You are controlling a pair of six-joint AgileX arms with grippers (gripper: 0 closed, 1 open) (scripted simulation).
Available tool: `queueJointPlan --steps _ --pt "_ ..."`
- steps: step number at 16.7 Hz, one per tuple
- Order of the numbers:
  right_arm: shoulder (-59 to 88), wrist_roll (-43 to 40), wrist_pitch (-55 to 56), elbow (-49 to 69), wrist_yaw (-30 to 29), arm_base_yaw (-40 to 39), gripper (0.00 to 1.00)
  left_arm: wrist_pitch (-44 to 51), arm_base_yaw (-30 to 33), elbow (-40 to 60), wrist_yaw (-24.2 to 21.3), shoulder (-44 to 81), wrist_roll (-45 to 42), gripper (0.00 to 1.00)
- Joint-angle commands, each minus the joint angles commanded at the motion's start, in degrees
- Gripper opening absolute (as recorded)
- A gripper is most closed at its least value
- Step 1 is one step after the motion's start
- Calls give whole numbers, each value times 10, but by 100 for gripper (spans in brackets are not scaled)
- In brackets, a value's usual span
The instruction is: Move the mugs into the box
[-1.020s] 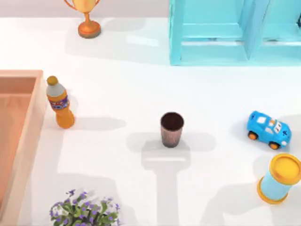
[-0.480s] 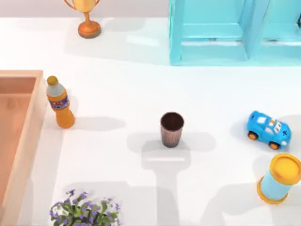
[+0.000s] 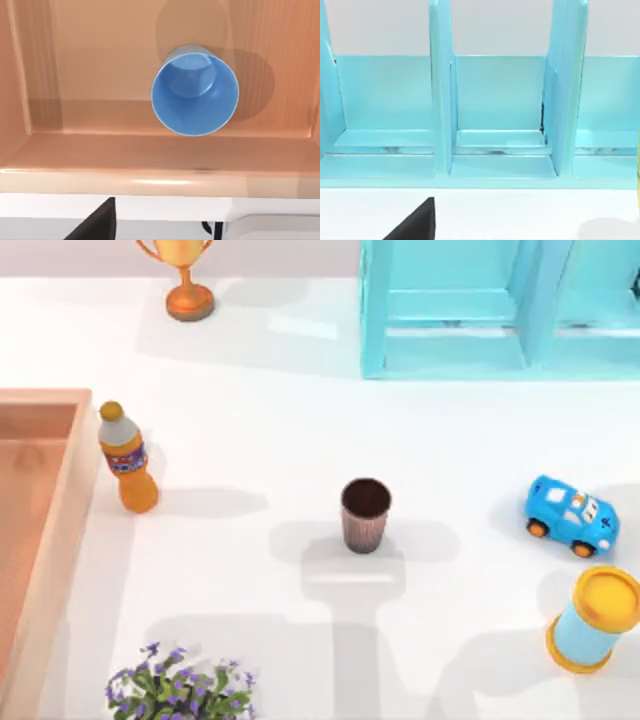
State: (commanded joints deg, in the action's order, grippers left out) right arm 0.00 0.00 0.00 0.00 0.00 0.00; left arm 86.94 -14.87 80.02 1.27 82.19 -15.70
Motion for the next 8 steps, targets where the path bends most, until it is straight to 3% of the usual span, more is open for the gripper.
queueJointPlan --steps 4,8 --pt "0 0 0 0 0 0 100 12 106 111 4 108 109 100" --pt "0 0 0 0 0 0 100 19 284 292 10 270 296 100"
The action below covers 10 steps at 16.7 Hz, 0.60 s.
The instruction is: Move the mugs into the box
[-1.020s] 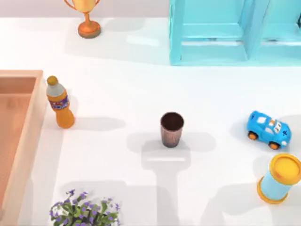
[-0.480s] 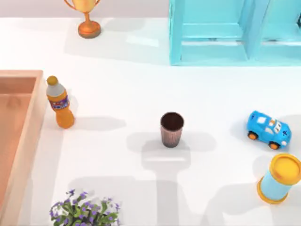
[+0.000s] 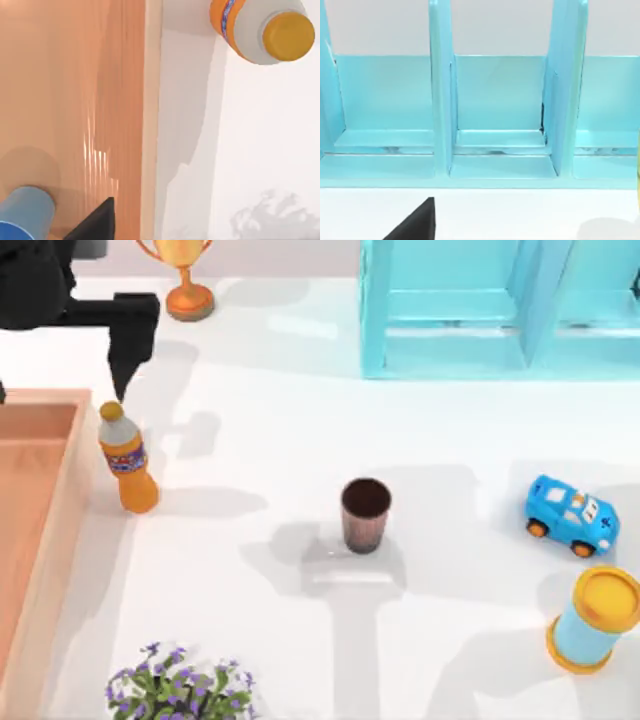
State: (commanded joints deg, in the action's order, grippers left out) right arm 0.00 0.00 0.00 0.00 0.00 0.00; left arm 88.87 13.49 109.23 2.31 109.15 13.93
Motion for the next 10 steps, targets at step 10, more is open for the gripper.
queueJointPlan --steps 10 --pt "0 0 0 0 0 0 100 -8 334 301 15 284 336 100"
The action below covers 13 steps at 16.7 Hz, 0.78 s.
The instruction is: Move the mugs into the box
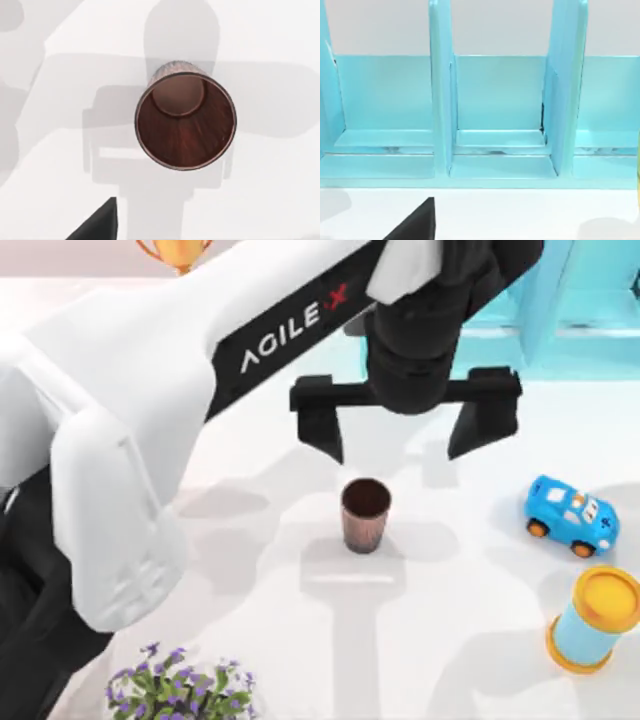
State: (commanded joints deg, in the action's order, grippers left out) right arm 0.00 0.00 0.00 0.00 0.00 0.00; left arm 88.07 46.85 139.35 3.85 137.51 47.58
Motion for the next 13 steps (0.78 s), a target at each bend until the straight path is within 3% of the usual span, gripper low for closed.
queueJointPlan --steps 7,13 --pt "0 0 0 0 0 0 100 -10 1 -9 0 1 1 100" --pt "0 0 0 0 0 0 100 -149 -5 -149 0 -1 -5 100"
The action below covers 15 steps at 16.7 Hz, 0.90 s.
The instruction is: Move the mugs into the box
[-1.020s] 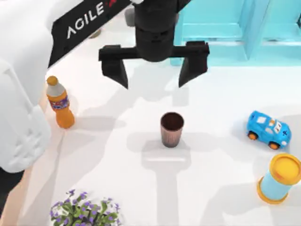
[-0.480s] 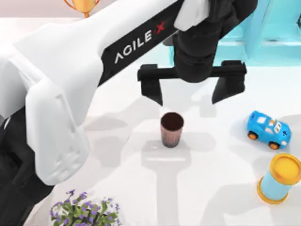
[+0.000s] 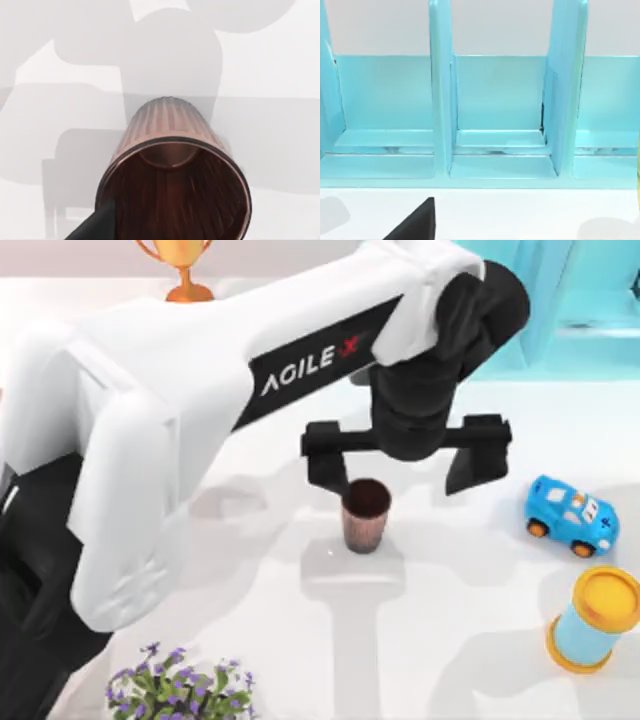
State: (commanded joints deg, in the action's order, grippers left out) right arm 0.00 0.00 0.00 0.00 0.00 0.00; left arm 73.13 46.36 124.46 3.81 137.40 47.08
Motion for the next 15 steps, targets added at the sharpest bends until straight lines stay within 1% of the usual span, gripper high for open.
queueJointPlan --steps 2,4,8,15 --pt "0 0 0 0 0 0 100 -50 -2 -49 0 1 -2 100" --pt "0 0 0 0 0 0 100 -76 -2 -75 0 1 -2 100" --pt "0 0 0 0 0 0 100 -80 -3 -80 0 1 -3 100" --pt "0 0 0 0 0 0 100 -80 -3 -80 0 1 -3 47"
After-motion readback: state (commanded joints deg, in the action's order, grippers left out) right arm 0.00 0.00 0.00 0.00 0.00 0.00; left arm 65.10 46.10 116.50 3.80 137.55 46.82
